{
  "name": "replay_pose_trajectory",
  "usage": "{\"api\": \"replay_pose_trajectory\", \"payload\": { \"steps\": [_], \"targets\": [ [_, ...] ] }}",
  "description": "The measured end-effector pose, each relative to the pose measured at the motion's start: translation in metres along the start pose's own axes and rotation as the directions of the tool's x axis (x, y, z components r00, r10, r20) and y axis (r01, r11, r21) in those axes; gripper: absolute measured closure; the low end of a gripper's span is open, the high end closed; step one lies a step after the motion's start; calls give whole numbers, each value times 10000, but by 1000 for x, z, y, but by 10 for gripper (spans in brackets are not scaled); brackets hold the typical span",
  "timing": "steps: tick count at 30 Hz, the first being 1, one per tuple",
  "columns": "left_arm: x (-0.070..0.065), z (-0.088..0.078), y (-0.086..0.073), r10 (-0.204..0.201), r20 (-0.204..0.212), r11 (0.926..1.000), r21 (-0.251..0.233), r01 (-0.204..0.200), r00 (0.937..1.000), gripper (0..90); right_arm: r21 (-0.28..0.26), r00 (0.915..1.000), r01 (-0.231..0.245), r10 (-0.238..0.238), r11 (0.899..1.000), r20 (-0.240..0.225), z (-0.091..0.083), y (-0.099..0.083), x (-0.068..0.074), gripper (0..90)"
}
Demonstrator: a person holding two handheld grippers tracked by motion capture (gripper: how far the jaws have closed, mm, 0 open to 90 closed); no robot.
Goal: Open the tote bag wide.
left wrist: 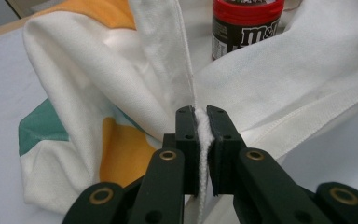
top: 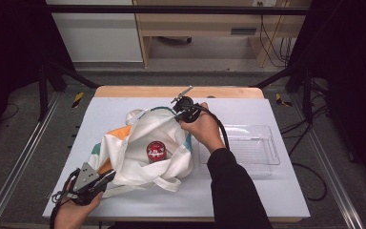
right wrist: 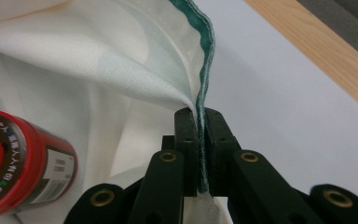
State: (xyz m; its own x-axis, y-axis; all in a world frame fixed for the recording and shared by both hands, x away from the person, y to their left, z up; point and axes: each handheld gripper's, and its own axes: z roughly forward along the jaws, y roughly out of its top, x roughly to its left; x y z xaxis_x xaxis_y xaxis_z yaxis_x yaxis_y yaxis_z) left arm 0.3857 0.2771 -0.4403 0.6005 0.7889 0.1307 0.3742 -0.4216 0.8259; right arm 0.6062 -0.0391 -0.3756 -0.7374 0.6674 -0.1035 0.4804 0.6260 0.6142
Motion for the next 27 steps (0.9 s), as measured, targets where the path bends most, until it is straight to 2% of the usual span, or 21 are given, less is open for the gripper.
{"api": "replay_pose_trajectory", "payload": {
  "steps": [2,4,10,13,14,15,17,20,22,24,27],
  "targets": [
    [-1,-1,-1,4,23,9999,166,-5,10000,839,66,10000,10,-10,10000,23,1,-1,0,862],
    [-2,-1,-3,25,63,9996,269,-27,10000,840,393,9998,170,-175,9991,123,7,-2,0,860],
    [-4,4,-4,100,94,9995,298,-102,9999,839,743,9999,-9,1,9972,106,17,-9,2,849],
    [-4,4,-5,-37,99,9998,201,35,9999,839,757,10000,-40,36,9971,63,17,-10,3,833],
    [-3,4,-5,-38,109,9998,183,36,9999,839,745,10000,-53,49,9972,63,17,-10,3,816],
    [-4,5,-5,-43,127,9998,177,40,9999,838,702,9999,-18,6,9975,168,13,-9,6,734],
    [-4,5,-5,-42,126,9999,164,40,9999,838,694,9998,0,-13,9976,188,12,-9,7,710],
    [-3,5,-4,144,-93,9999,78,-143,9999,837,500,9996,182,-194,9986,225,7,-9,8,613],
    [-3,5,-4,165,-48,9999,43,-164,9999,836,9,9997,209,-209,9998,85,-2,-8,9,565],
    [-4,6,-4,20,-39,10000,-3,-20,10000,836,-46,9993,358,-357,9993,76,-6,-6,10,553],
    [-4,6,-4,-16,-52,10000,-6,16,10000,836,-54,9997,211,-210,9998,89,-9,-3,11,555]
  ]
}}
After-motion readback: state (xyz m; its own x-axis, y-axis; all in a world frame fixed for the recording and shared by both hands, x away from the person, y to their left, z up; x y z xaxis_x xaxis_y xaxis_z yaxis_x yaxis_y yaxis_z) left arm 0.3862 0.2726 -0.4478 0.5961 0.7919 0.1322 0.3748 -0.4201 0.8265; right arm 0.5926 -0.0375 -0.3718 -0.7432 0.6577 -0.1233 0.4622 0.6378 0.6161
